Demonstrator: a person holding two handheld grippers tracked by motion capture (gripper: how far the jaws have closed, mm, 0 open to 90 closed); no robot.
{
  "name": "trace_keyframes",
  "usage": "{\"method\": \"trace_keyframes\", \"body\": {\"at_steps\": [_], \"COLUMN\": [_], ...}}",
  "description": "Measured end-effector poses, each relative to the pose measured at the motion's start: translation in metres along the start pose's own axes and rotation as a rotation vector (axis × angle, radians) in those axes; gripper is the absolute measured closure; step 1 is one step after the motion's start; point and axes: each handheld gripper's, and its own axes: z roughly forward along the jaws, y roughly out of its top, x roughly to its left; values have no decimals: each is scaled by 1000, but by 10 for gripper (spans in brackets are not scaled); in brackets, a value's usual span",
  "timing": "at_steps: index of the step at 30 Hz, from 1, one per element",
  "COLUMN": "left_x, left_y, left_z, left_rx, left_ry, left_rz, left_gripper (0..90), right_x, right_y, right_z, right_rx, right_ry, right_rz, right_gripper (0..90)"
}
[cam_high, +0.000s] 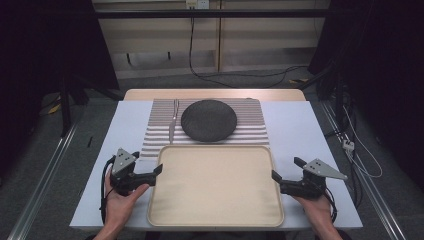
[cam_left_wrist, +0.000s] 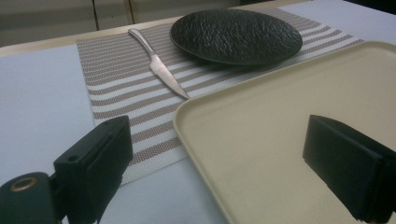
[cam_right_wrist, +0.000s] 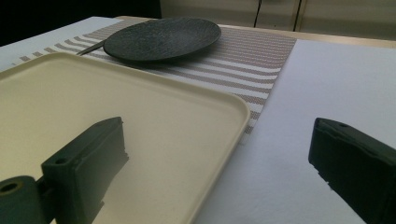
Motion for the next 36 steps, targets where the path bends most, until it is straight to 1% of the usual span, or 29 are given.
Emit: {"method": "trace_keyframes", "body": {"at_steps": [4,8,13,15,17,18,19,21,23,25,26,30,31,33,36], "left_x": [-1,0,0,1,2,3,4,5,6,7,8,12,14,18,23], "left_y": [0,1,3,5,9,10,12,15,18,22,24,33,36,41,48], "left_z": [1,1,1,2,3,4,4,5,7,10,12,17,19,23,26], "left_rx": [6,12,13,14,22,18,21,17,14,22,16,17,20,27,32], "left_ry": [-8,-9,-16,-20,-13,-14,-13,-15,-27,-25,-29,-19,-17,-18,-8], "left_rz": [4,-2,4,-1,8,3,13,7,0,7,5,1,7,-6,-15], "left_gripper": [79,72,63,61,59,58,58,58,58,59,61,64,64,65,68], "right_x": [-2,-3,-3,-3,-3,-3,-3,-2,-2,-3,-2,-2,-2,-3,-3], "right_y": [0,-1,-1,-1,-1,-1,-1,-1,-1,-1,-1,-1,-1,-1,-1], "right_z": [-1,-1,0,1,1,1,2,2,3,2,2,0,0,0,0], "right_rx": [1,4,9,10,12,11,11,15,17,16,16,14,14,13,20], "right_ry": [-2,1,4,5,6,6,8,4,4,3,2,0,1,-1,2], "right_rz": [8,11,14,14,14,11,9,9,5,5,5,10,12,10,7], "right_gripper": [38,36,36,36,36,36,36,36,36,36,36,36,36,36,36]}}
